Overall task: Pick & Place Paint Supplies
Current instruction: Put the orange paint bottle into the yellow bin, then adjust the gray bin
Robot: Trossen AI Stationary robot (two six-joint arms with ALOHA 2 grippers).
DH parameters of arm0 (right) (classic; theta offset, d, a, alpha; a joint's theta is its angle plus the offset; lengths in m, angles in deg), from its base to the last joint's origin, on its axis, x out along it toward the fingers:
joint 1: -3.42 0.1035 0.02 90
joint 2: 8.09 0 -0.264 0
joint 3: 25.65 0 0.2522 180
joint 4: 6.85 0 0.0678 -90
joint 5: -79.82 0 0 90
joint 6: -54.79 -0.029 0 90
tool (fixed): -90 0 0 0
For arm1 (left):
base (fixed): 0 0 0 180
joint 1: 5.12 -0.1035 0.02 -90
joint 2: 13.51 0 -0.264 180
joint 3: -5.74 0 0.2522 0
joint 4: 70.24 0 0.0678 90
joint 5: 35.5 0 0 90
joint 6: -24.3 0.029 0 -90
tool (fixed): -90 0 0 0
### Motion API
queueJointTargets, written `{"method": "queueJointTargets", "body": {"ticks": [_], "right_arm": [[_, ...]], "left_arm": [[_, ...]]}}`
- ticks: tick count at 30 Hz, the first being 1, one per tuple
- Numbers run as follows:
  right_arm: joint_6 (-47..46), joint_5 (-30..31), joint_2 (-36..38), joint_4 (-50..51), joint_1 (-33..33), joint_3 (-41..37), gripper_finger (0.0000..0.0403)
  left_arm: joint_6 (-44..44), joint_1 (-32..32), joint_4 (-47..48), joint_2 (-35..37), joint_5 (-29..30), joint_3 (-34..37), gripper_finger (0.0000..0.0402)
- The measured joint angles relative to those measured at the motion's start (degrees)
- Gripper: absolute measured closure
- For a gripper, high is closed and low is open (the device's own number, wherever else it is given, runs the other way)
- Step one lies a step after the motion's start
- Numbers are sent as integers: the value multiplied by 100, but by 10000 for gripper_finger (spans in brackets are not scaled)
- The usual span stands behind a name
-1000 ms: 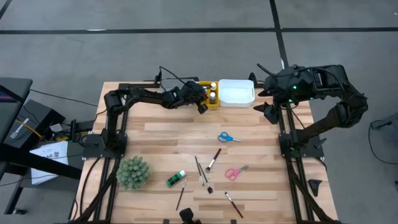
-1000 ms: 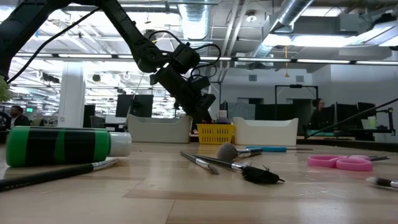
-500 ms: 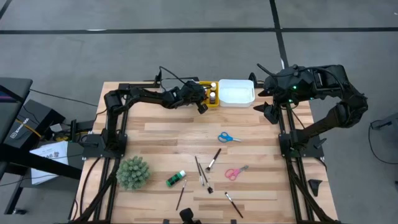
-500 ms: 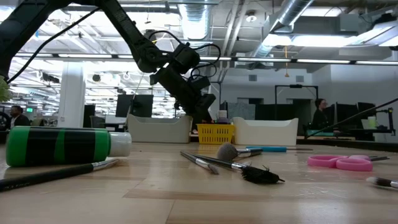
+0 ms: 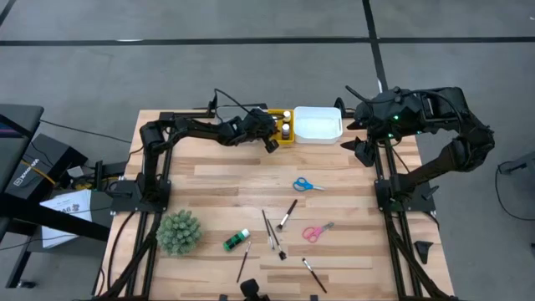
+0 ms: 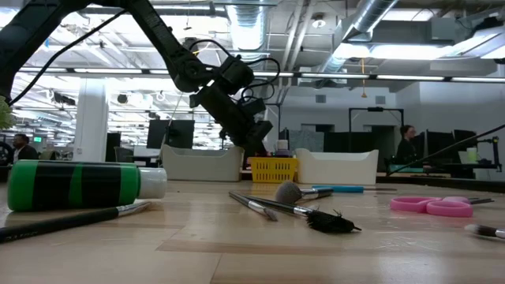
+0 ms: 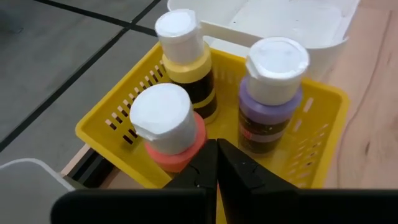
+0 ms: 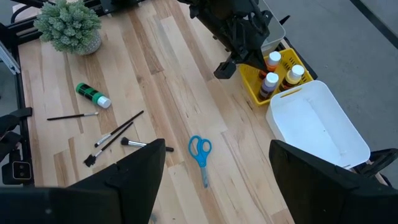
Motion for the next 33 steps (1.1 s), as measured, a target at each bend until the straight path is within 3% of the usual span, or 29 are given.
{"method": "queueJointTargets", "body": {"ticks": [15, 27, 33], "right_arm": [[2, 0, 0, -2, 0, 0, 120], [-90, -2, 0, -12, 55, 0, 120], [-150, -4, 0, -22, 55, 0, 120]], "left_arm": [[-68, -34, -18, 0, -31, 0, 402], [-72, 164, -109, 168, -379, 2, 402], [-76, 332, 753, 595, -521, 3, 402]]}}
